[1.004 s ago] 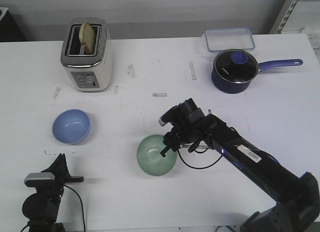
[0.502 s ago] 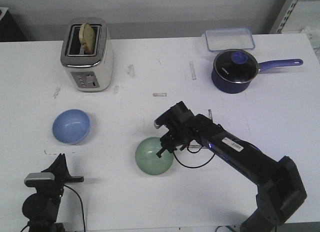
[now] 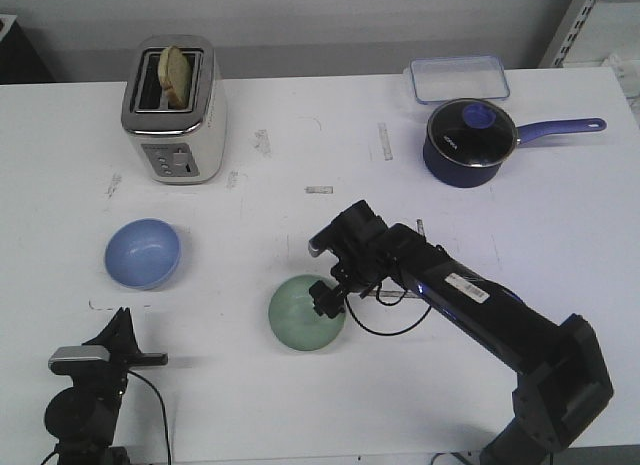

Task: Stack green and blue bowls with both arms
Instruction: 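Carry the green bowl toward the table center and lower it, then open the right gripper and withdraw it back to rest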

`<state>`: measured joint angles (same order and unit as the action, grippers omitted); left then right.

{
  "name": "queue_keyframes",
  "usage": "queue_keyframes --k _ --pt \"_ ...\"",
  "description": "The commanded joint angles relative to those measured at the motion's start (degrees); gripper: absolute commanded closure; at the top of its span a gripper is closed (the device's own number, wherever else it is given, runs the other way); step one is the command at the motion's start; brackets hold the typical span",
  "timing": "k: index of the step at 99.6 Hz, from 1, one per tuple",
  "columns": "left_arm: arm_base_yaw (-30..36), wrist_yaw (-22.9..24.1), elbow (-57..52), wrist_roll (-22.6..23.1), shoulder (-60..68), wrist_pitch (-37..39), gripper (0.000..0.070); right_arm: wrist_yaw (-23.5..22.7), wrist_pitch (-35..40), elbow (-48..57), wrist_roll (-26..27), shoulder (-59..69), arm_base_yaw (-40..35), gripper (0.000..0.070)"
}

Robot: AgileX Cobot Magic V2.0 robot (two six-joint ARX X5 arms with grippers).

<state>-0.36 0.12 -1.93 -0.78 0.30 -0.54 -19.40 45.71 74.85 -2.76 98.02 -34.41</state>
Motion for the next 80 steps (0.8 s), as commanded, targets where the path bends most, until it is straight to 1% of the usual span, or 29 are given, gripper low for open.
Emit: queue_keyframes --k 1,9,13,16,26,33,37,61,71,80 --pt "0.04 0.07 1.16 -0.15 -0.11 0.59 0.0698 -0.11 -0.22 2.71 -0.04 -0.81 -0.07 0.0216" --pt "0.04 0.07 1.16 -0.15 -0.11 0.59 0.0698 -0.04 -0.57 4.07 -0.04 -3.26 0.68 0.0224" --pt "0.04 0.07 1.16 -0.15 -0.11 0.59 0.0698 0.02 -0.83 4.63 -0.04 -4.66 1.05 0.0263" --pt "0.04 0.07 1.16 -0.15 -0.11 0.59 0.0698 0.09 -1.16 4.94 0.0 -5.81 1.44 0.0314" --pt "0.04 0.07 1.16 -0.15 -0.11 0.59 0.0698 0.92 -2.62 5.22 -0.02 -10.36 3.61 0.0516" --pt "0.04 0.07 1.16 -0.15 -0.11 0.59 0.0698 3.06 -2.8 5.22 0.02 -13.9 5.35 0.0645" --pt "0.04 0.07 1.16 -0.15 -0.11 0.59 0.0698 4.55 -2.8 5.22 0.07 -15.87 6.4 0.0697" --pt "0.04 0.07 1.16 -0.17 -0.11 0.57 0.0698 18.49 -0.98 3.72 0.28 -27.08 14.01 0.07" --pt "0.04 0.07 1.16 -0.15 -0.11 0.55 0.0698 21.46 -1.16 -0.07 0.13 -31.82 18.08 0.07" --pt "0.04 0.07 1.16 -0.15 -0.11 0.57 0.0698 22.03 -2.91 -5.73 -0.28 -36.48 22.21 0.07"
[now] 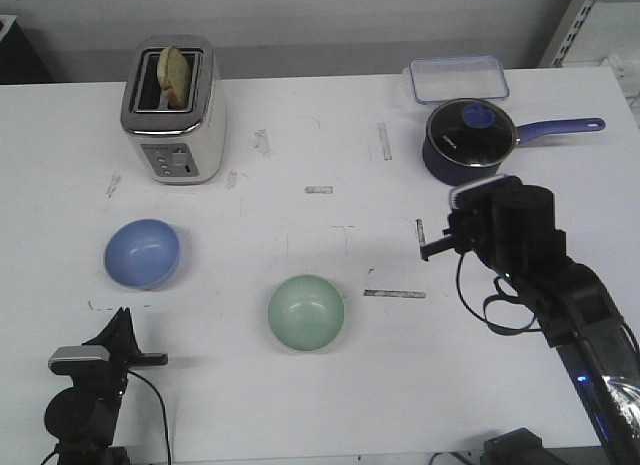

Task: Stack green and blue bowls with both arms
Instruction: 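Open the right gripper and withdraw it back to rest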

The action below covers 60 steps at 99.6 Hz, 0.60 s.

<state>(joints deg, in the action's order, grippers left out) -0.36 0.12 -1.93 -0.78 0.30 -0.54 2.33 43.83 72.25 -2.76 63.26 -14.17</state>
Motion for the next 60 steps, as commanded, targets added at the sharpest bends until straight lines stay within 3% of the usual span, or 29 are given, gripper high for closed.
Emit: queue_keyframes --k 1,25,60 --pt "0.04 0.07 1.16 -0.15 -0.11 0.57 0.0698 0.28 -1.25 -3.87 -0.31 -2.29 2.43 0.07" --pt "0.04 0.07 1.16 -0.15 -0.11 0.57 0.0698 0.04 -8.85 -23.23 -0.22 -15.76 10.88 0.07" --pt "0.04 0.07 1.05 -0.52 -0.11 2.38 0.0699 0.07 -15.72 -38.95 0.39 -31.39 12.26 0.07"
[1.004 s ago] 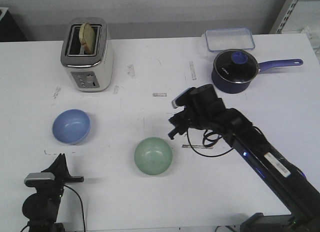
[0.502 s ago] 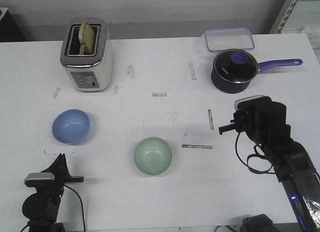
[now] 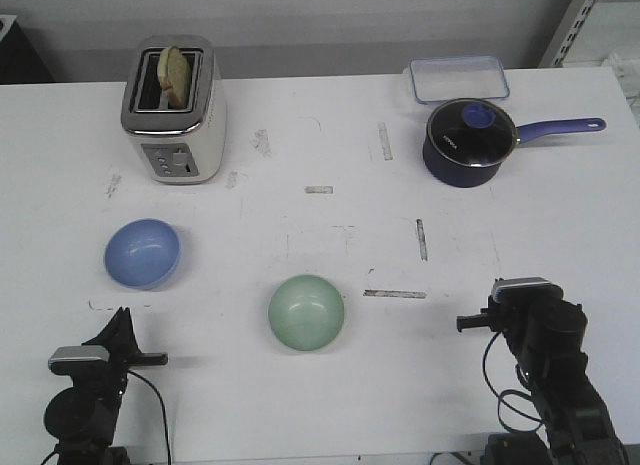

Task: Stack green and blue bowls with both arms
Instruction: 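Open the right gripper and withdraw it back to rest, then reach the left gripper to the rim of the light blue bowl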

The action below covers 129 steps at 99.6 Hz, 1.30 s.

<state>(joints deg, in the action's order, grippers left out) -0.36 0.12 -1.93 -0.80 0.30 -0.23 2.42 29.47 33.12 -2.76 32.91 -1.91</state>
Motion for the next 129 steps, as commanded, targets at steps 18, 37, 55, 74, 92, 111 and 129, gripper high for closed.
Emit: queue_keyframes --k 18,37,55,74,92,111,129 --pt "0.04 0.07 -2.03 -3.58 -0.11 8.35 0.0699 0.0 -1.99 -0.07 0.39 -3.21 0.0 0.07" --pt "0.04 0.07 -14.19 -1.51 2.38 7.1 0.0699 -0.02 -2.23 -0.07 0.39 -3.19 0.0 0.07" --pt "0.04 0.09 -32.2 0.33 13.18 -1.42 0.0698 -0.02 -2.4 -0.09 0.39 -3.17 0.0 0.07" --pt "0.0 0.17 -49.48 1.53 28.55 -10.99 0.0694 -0.02 -2.4 -0.09 0.39 -3.17 0.0 0.07" --pt "-0.09 2.32 -58.4 1.9 40.83 -17.14 0.0444 -0.04 -2.36 -0.09 0.42 -3.17 0.0 0.07" --pt "-2.01 3.65 -59.43 1.42 50.6 -21.03 0.0172 -0.04 -2.23 -0.09 0.42 -3.17 0.0 0.07" --pt "-5.16 4.17 -59.43 1.42 60.26 -25.09 0.0042 -0.02 -2.03 -0.09 0.39 -3.17 0.0 0.07"
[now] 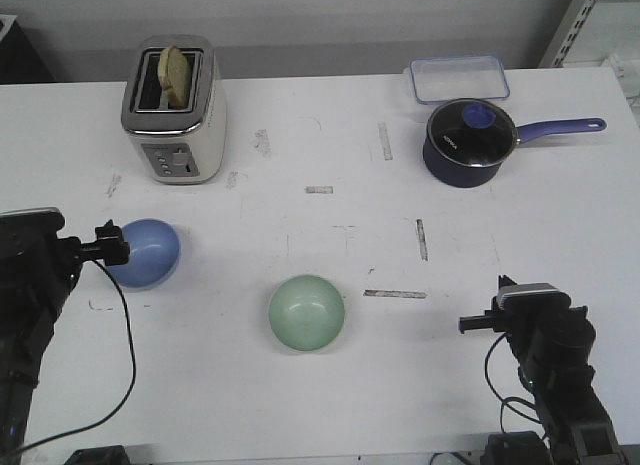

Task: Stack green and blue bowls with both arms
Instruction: 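Reach the left gripper to the rim of the light blue bowl, then grasp the blue bowl's rim with the left gripper and lift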

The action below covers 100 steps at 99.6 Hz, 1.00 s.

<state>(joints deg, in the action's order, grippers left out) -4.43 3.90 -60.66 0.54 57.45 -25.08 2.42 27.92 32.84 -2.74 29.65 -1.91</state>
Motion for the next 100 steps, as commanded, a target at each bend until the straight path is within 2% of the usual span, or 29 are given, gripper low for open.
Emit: queue_keyframes --k 1,15,30,48,66,81,85,91,100 --pt "-1.31 0.39 -0.7 0.11 3.63 -0.35 0.0042 -0.02 -0.48 0.2 0.37 0.09 0.0 0.07" --pt "-4.39 0.33 -0.7 -0.44 11.32 -0.66 0.005 -0.04 -0.46 0.2 0.39 0.09 0.0 0.07" --pt "-5.38 0.02 -0.7 -3.15 17.77 -1.38 0.0071 -0.04 -0.46 0.2 0.37 0.07 0.0 0.07" --pt "-5.42 -0.22 -0.7 -3.34 22.75 -1.86 0.022 -0.04 -0.46 0.2 0.39 0.07 0.0 0.07" --pt "-5.49 -2.86 -0.7 -3.37 26.8 -1.79 0.0221 -0.04 -0.55 0.2 0.37 0.09 0.0 0.07" --pt "-5.46 -2.86 -0.7 -3.37 29.33 -1.84 0.0231 -0.02 -0.9 0.2 0.37 0.09 0.0 0.07" --pt "-5.46 -2.86 -0.7 -3.37 29.75 -1.77 0.0274 -0.02 -0.9 0.2 0.37 0.09 0.0 0.07" --pt "-5.49 -2.86 -0.7 -3.37 29.92 -1.79 0.0375 -0.02 -0.87 0.2 0.37 0.09 0.0 0.07" --pt "-5.49 -2.86 -0.7 -3.37 29.92 -1.25 0.0606 -0.02 -0.87 0.2 0.37 0.09 0.0 0.07"
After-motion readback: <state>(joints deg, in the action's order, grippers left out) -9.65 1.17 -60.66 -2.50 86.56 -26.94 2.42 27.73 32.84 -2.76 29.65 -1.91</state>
